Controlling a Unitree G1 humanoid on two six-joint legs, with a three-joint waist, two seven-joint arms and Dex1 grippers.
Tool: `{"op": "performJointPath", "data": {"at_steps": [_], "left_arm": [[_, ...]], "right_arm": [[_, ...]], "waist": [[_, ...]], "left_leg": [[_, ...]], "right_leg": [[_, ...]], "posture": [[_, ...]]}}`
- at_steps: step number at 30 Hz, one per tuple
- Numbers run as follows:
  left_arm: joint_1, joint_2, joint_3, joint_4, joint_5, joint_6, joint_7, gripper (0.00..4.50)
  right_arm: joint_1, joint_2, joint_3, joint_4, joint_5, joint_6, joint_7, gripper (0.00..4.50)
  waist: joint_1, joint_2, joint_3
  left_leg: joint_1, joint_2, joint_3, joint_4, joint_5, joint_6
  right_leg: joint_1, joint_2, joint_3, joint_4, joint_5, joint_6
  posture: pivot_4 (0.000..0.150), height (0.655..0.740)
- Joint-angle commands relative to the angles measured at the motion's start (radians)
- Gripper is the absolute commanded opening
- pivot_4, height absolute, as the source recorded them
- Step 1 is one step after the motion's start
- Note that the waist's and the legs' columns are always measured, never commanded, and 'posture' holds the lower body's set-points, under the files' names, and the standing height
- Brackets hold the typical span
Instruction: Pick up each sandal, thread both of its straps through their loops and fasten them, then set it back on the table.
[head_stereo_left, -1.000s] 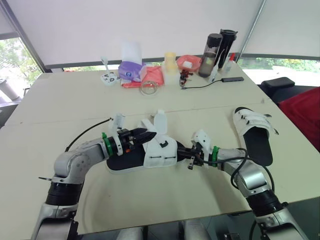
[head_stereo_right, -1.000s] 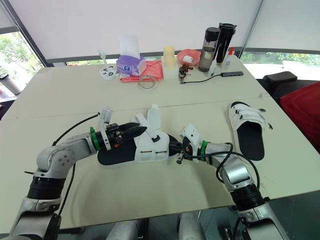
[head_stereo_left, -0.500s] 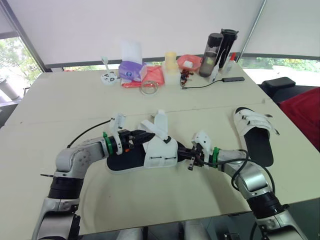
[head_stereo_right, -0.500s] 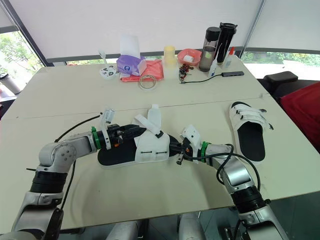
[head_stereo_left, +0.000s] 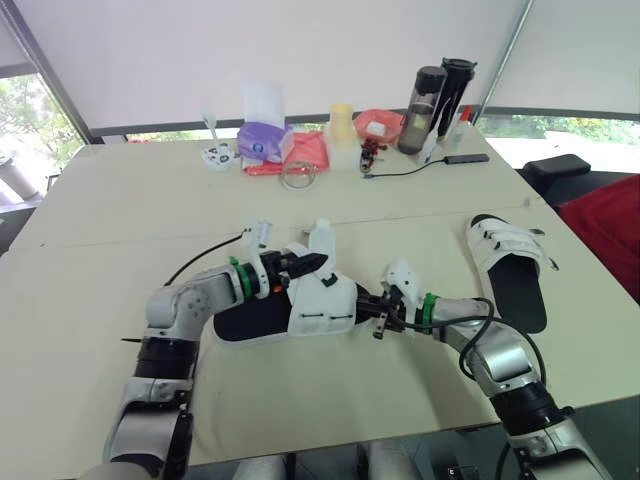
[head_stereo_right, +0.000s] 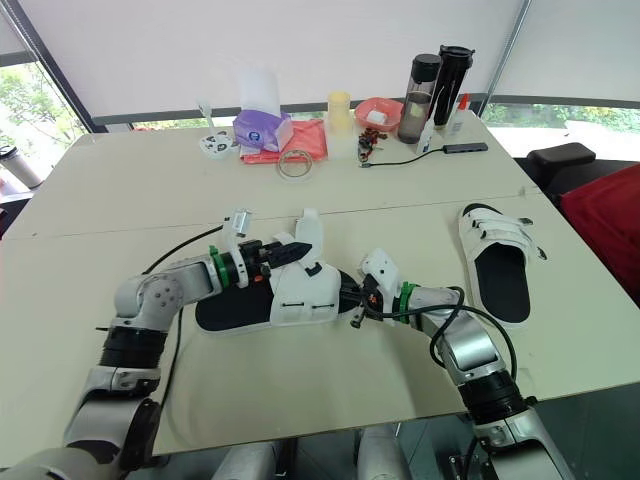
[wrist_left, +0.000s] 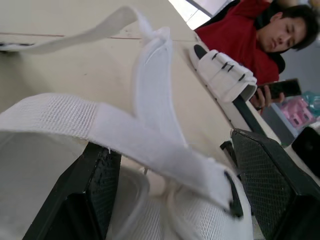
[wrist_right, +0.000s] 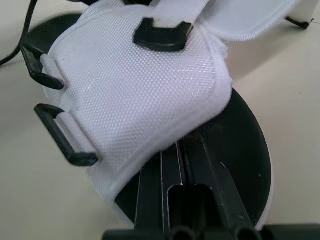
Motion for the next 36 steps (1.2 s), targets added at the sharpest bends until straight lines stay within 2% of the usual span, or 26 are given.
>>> {"op": "performJointPath", "data": {"at_steps": [1,3,8,9,13,16,24,28,32,35,36], "left_arm": [[-0.004,-0.005,0.014,-0.039,-0.013,0.001,-0.021,3.27],[0.014,0.003,0.026,-0.058,-0.026,0.014,-0.024,2.77],[0.038,0.015,0.043,-0.090,-0.034,0.026,-0.025,0.34],[0.041,0.018,0.046,-0.093,-0.036,0.027,-0.028,0.04],[0.053,0.036,0.054,-0.115,-0.040,0.022,-0.041,0.04],[0.048,0.061,0.103,-0.129,-0.098,0.055,-0.065,0.04],[0.026,0.194,0.127,-0.124,-0.195,0.168,-0.215,0.04],[0.025,0.216,0.119,-0.121,-0.195,0.176,-0.254,0.04],[0.009,0.195,0.131,-0.084,-0.178,0.158,-0.246,0.04],[0.002,0.175,0.131,-0.061,-0.148,0.129,-0.212,0.90],[0.005,0.177,0.126,-0.065,-0.147,0.129,-0.222,1.37]], "right_arm": [[0.020,0.009,0.037,0.035,-0.038,0.017,-0.016,0.00],[0.024,0.009,0.031,0.034,-0.039,0.016,-0.020,0.00],[0.028,0.013,0.031,0.035,-0.040,0.015,-0.024,0.00],[0.027,0.014,0.031,0.036,-0.040,0.015,-0.024,0.00],[0.020,0.018,0.031,0.047,-0.041,0.014,-0.025,0.00],[0.013,0.017,0.028,0.056,-0.042,0.012,-0.024,0.00],[0.007,0.017,0.031,0.074,-0.042,0.006,-0.020,0.00],[0.000,0.019,0.033,0.082,-0.043,0.004,-0.021,0.00],[-0.004,0.021,0.040,0.090,-0.045,0.002,-0.021,0.00],[-0.003,0.020,0.040,0.091,-0.045,0.002,-0.020,0.00],[-0.002,0.019,0.040,0.091,-0.044,0.002,-0.020,0.00]], "waist": [[0.001,0.000,0.000],[0.001,0.000,0.000],[0.001,0.000,0.000],[0.000,0.000,0.000],[-0.001,0.000,0.000],[-0.003,0.000,0.000],[0.002,0.000,0.000],[0.005,-0.001,0.001],[0.004,-0.001,0.001],[0.005,-0.002,0.000],[0.005,-0.002,0.000]], "left_leg": [[0.000,0.000,0.000,0.000,0.000,0.000],[0.000,0.000,0.000,0.000,0.000,0.000],[0.000,0.000,0.000,-0.001,0.000,0.000],[0.000,0.000,0.000,-0.001,0.000,0.000],[0.000,0.000,0.000,-0.001,0.000,0.000],[0.000,0.000,0.000,-0.001,0.000,-0.001],[-0.002,0.000,0.000,-0.004,0.000,0.000],[-0.002,-0.001,0.000,-0.007,0.000,0.000],[-0.002,-0.001,0.000,-0.009,0.000,0.000],[-0.002,-0.001,0.000,-0.009,0.000,0.000],[-0.001,-0.001,0.000,-0.009,0.001,0.000]], "right_leg": [[0.000,0.000,0.000,0.000,0.000,0.000],[0.000,0.000,0.000,-0.001,0.000,0.000],[0.000,0.000,0.000,-0.001,0.000,0.000],[0.000,0.000,0.000,-0.001,0.000,0.000],[0.000,0.000,0.000,-0.001,0.000,0.000],[0.000,0.000,0.000,-0.001,0.000,0.000],[-0.002,0.000,0.000,-0.003,0.000,0.000],[-0.003,-0.001,0.000,-0.005,0.000,0.000],[-0.004,-0.001,0.000,-0.005,0.000,0.000],[-0.004,-0.001,0.000,-0.005,0.000,0.000],[-0.003,-0.001,0.000,-0.005,0.000,0.000]], "posture": [[0.150,0.7400],[0.150,0.7400],[0.150,0.7400],[0.150,0.7400],[0.150,0.7400],[0.150,0.7400],[0.150,0.7400],[0.150,0.7400],[0.150,0.7400],[0.150,0.7400],[0.150,0.7400]]}}
